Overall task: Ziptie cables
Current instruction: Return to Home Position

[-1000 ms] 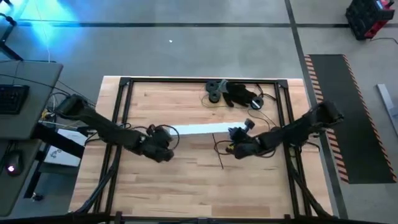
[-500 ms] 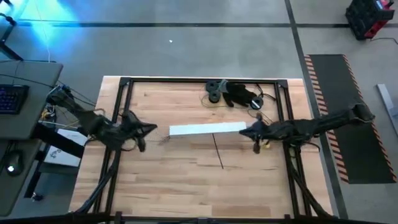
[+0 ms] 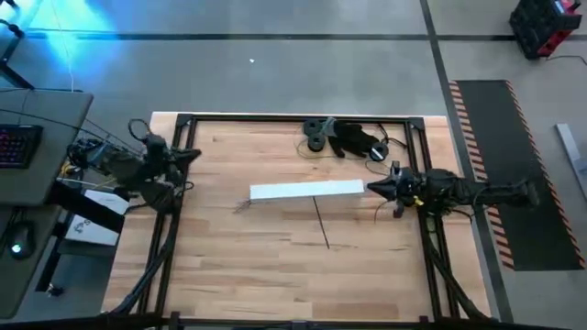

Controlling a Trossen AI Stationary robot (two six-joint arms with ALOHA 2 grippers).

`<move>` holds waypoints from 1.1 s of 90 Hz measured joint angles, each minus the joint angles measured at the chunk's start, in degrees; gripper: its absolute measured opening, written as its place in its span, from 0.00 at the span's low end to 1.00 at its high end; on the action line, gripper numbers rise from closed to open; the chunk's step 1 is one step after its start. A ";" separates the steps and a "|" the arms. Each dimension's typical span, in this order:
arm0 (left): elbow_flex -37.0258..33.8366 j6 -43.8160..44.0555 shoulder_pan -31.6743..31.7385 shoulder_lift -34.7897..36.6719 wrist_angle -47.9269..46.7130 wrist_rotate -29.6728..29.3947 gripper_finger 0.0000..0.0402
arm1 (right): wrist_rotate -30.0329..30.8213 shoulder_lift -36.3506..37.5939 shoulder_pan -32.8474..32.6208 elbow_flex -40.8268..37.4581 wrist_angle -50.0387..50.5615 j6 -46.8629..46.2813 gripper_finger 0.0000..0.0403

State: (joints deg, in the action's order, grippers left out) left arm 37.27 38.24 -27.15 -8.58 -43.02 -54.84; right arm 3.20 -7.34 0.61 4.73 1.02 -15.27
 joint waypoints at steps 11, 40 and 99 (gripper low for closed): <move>-4.96 0.88 0.15 5.62 0.65 1.13 0.00 | -0.68 3.52 1.08 0.00 4.19 -2.13 0.00; -21.50 -7.43 3.20 8.28 24.02 8.25 0.00 | -6.81 7.11 1.28 0.00 8.79 -4.61 0.00; -36.65 -16.50 33.70 7.39 50.69 53.72 0.00 | -10.91 7.11 1.23 0.00 8.29 -4.26 0.00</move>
State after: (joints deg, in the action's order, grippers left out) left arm 0.63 21.73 6.54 -1.19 7.67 -1.12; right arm -7.71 -0.23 1.85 4.73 9.31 -19.53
